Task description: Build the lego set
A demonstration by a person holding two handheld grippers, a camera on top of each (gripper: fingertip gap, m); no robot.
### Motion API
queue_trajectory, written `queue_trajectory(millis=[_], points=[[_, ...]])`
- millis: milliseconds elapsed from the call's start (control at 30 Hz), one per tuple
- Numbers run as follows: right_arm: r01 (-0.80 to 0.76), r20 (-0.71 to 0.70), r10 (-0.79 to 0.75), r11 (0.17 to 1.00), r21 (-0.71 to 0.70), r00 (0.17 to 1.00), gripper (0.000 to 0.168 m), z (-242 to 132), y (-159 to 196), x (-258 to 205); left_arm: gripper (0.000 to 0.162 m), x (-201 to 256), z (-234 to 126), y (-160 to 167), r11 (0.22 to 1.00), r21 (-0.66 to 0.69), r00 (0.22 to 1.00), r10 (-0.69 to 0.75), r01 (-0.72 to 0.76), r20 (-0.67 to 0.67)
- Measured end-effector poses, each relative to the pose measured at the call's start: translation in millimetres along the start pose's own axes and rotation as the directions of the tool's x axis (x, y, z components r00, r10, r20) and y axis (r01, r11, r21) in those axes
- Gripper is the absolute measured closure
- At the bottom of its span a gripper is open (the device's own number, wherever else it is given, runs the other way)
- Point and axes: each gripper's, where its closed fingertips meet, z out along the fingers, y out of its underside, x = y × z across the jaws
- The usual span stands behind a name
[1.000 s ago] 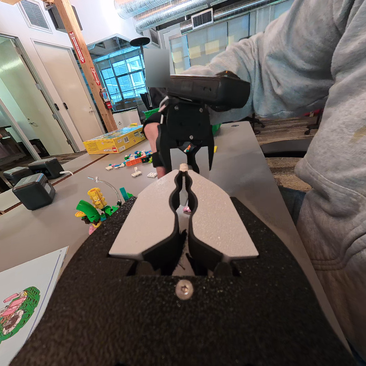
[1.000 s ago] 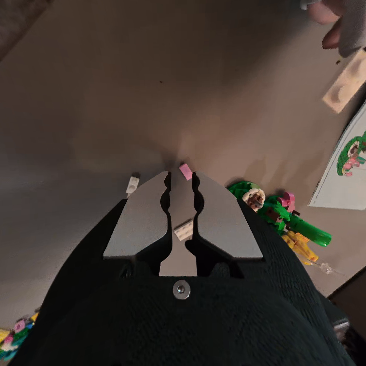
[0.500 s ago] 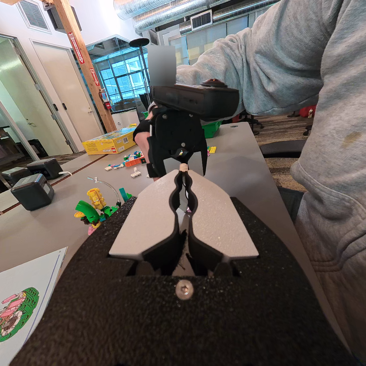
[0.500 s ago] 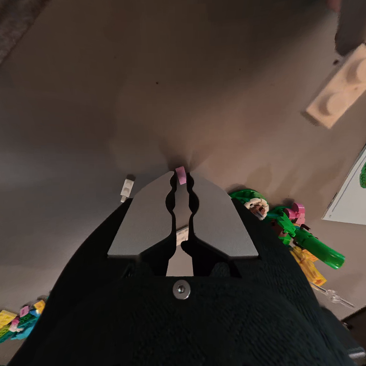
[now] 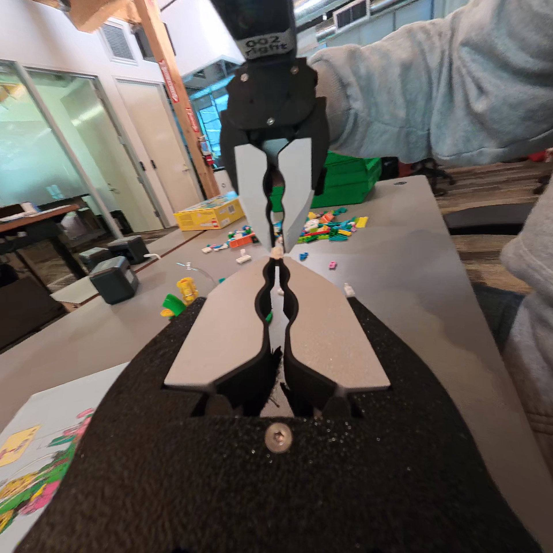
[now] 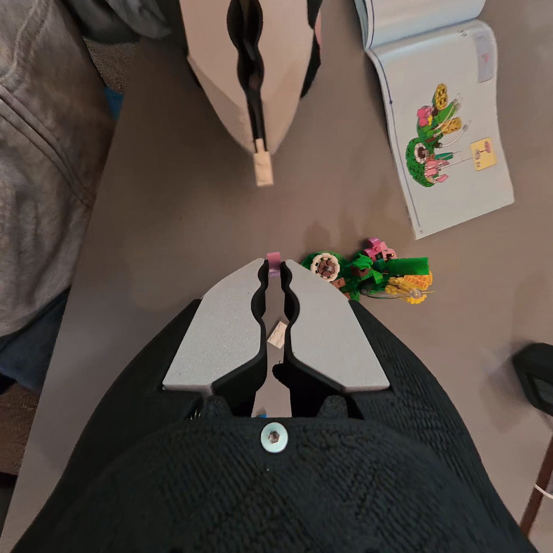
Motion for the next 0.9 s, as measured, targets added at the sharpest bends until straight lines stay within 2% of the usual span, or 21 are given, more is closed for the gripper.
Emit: queue_trajectory(millis=[133,300,567,900], points=[[0.021,-0.040,-0.021,1.000,0.000,0.999,0.161,-9,-14,0,0.160,-15,-5,-3,1.000,0.020,0.996,0.003,-0.005,0.091],[0.083,-0.114,-0.085,0.996,-0.022,0.990,0.162,-15,-30,9,0.160,-21,-7,-3,0.999,0.032,0.993,-0.035,0.032,0.114],[0.180,-0.151,-0.186,0.982,-0.053,0.971,0.162,-19,-50,17,0.160,-35,-14,-11,0.998,0.068,0.975,0.003,-0.019,0.223],[0.215,-0.190,-0.223,0.975,-0.063,0.956,0.162,-21,-59,21,0.160,-35,-14,-13,0.996,0.089,0.976,-0.005,-0.015,0.216]])
